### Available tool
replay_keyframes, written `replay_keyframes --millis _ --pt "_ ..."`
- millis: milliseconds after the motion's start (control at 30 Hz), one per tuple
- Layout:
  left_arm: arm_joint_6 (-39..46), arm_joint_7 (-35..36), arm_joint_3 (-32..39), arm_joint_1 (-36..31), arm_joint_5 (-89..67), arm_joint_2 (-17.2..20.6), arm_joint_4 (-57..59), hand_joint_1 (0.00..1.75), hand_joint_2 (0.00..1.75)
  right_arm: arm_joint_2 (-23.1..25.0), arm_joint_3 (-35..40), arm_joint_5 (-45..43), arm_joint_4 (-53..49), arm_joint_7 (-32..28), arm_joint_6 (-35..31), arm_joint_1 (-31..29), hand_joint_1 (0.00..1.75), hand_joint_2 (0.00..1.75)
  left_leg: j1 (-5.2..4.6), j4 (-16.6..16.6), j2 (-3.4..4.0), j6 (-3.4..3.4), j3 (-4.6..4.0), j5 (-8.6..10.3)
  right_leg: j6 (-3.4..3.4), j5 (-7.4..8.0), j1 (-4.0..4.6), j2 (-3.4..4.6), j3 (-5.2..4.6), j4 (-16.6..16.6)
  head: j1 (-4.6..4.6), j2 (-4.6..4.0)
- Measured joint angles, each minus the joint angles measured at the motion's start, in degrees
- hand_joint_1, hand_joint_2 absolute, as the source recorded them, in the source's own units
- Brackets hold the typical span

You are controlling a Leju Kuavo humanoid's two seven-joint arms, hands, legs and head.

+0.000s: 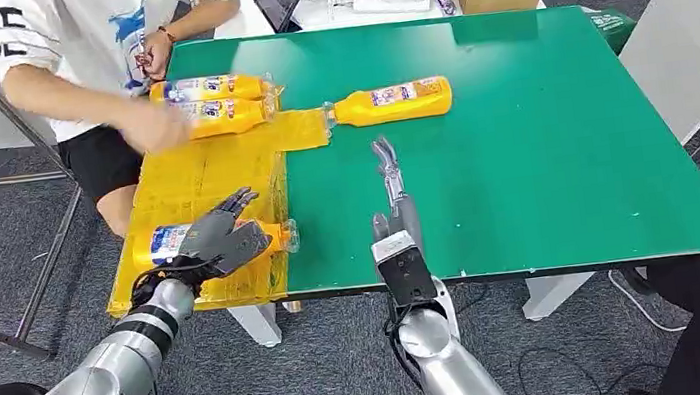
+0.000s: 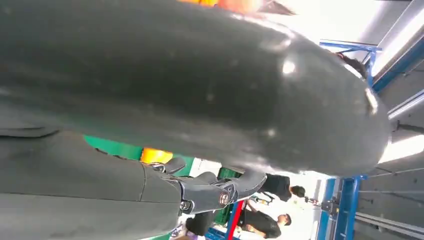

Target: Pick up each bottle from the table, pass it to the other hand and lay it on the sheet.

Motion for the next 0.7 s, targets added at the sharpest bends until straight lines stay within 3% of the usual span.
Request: replay_keyframes --millis 100,133,267,367,433,500,700 --pt "0.0 0.0 0.0 0.0 0.0 0.0 0.0 0.0 0.0 0.0 0.0 0.0 0.0 0.0 0.0 0.0 0.0 0.0 0.0 0.0 0.0 0.0 0.0 0.0 0.0 0.0 0.0 0.0 0.0 0.0 0.0 0.0" --pt "-0.02 0.0 0.0 -0.01 0.0 0.0 0.0 0.0 1.75 0.0 0.0 0.0 0.0 0.0 0.0 0.0 0.0 1.75 0.0 0.0 0.0 0.0 0.0 0.0 0.0 0.0 0.0 0.0 0.0 0.0 0.0 0.0" --pt "-0.53 -3.03 0.55 1.91 3.25 -1.39 -0.99 0.0 1.75 0.02 -0.42 1.47 -0.2 -0.56 -2.94 0.63 0.0 1.75 -0.05 0.02 0.02 0.0 0.12 -0.01 0.0 0.0 -0.07 0.01 -0.01 -0.05 -0.02 0.0" --pt "5.28 -11.15 4.24 16.43 28.45 -7.46 -25.91 0.0 1.75 -0.48 -4.62 2.16 -5.12 -2.27 -11.85 6.81 0.0 1.75 -0.11 0.02 -0.4 0.04 0.14 -0.17 0.29 -0.34 -0.21 -0.15 0.26 -0.05 -0.17 0.0" --pt "8.07 -10.73 3.3 20.17 46.74 -9.97 -34.79 0.0 1.75 -1.16 -6.52 1.77 -6.52 -2.27 -12.5 8.64 0.0 1.75 -0.22 0.01 -0.27 0.11 -0.03 -0.32 0.33 -0.28 -0.21 -0.04 0.17 -0.13 0.37 0.0" --pt "8.72 -11.5 3.3 22.22 56.8 -10.62 -40.47 0.0 1.75 -1.33 -7.1 1.99 -7.54 -2.34 -12.79 9.8 0.0 1.75 -0.31 0.0 0.23 0.17 0.14 -0.52 0.34 -0.26 -0.23 0.41 0.1 -0.2 0.17 0.0" --pt "8.57 -13.29 3.32 24.27 52.94 -11.39 -48.57 0.0 1.75 -1.46 -8.33 2.62 -8.66 -2.4 -13.18 10.74 0.0 1.75 -0.14 0.0 0.03 0.25 0.17 -0.35 0.31 -0.26 -0.06 0.19 0.23 -0.17 0.28 0.0"
